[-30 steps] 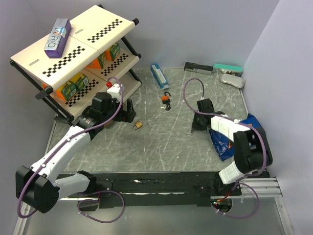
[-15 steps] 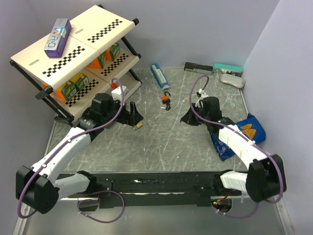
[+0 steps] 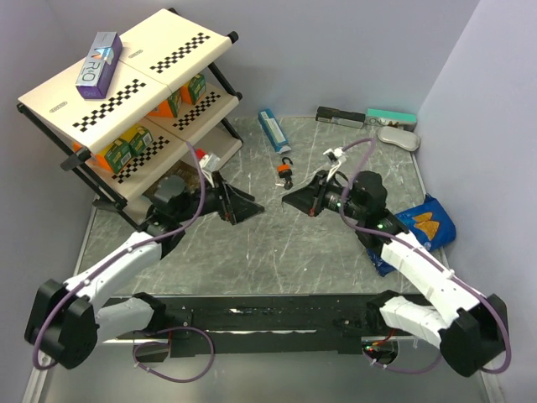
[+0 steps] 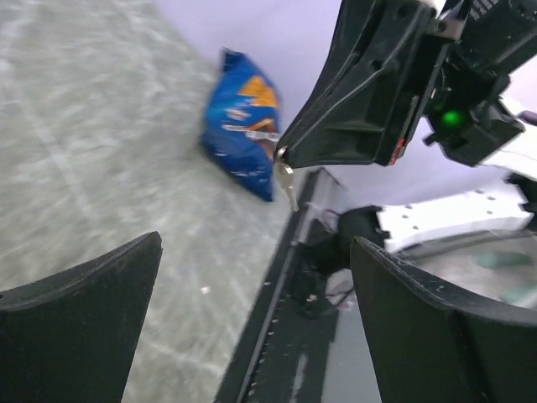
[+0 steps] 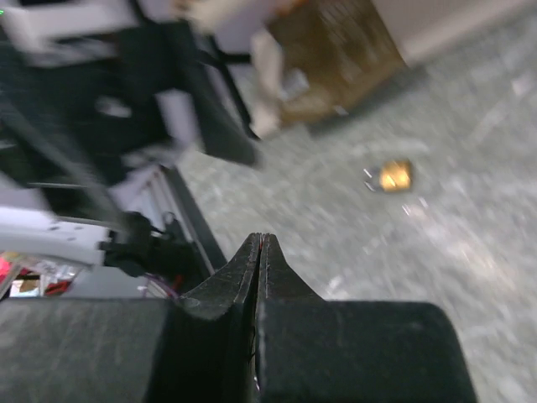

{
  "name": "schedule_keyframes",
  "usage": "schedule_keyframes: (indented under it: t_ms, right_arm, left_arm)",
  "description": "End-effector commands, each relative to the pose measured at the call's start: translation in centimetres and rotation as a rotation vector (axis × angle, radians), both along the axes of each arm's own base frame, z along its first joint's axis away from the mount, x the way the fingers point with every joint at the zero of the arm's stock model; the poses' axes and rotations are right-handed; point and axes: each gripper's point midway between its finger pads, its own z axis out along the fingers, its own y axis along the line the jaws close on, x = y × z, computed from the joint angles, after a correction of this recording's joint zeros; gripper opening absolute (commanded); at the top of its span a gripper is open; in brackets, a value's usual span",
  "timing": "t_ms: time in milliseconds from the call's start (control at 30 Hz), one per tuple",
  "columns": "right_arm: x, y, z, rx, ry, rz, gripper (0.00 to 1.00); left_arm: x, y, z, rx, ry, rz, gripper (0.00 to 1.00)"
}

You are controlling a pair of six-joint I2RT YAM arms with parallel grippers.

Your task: Unlock with the key

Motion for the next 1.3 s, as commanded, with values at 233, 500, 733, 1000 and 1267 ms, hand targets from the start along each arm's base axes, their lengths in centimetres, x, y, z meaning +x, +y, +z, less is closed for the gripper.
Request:
schedule_keyframes:
  t_ms: [233,500,733,1000,1267]
  right_arm:
    - [-4.8,0.2,7.4,0.213,-0.242,0.158,0.0]
    - [-5.5,0.2,7.6,0.223,-0.256,0.183,0.0]
    - [-5.4,0.0,7.4,0.217,-0.26,0.175,0.0]
    - [-5.3,-0.1,7.1,0.2,-0.261,0.16,0.0]
    - [-4.7,-0.9,6.6,0.095,-0.242,0.109,0.0]
  left_arm:
    - [-5.4,-5.6,5.6,-0.204,-0.121,-0.325,0.91]
    - [-6.1,-6.9,6.5,-0.302,-0.078,-0.392,0.65]
    - [-6.2,-7.8,6.5,-0.318,-0.048,-0.413,0.43]
    - [-5.8,-8.1,5.9,-0.296,-0.033,-0.389,0.12]
    - [-4.5,-7.9,2.3,-0.091,-0.003,-0.289,0.01]
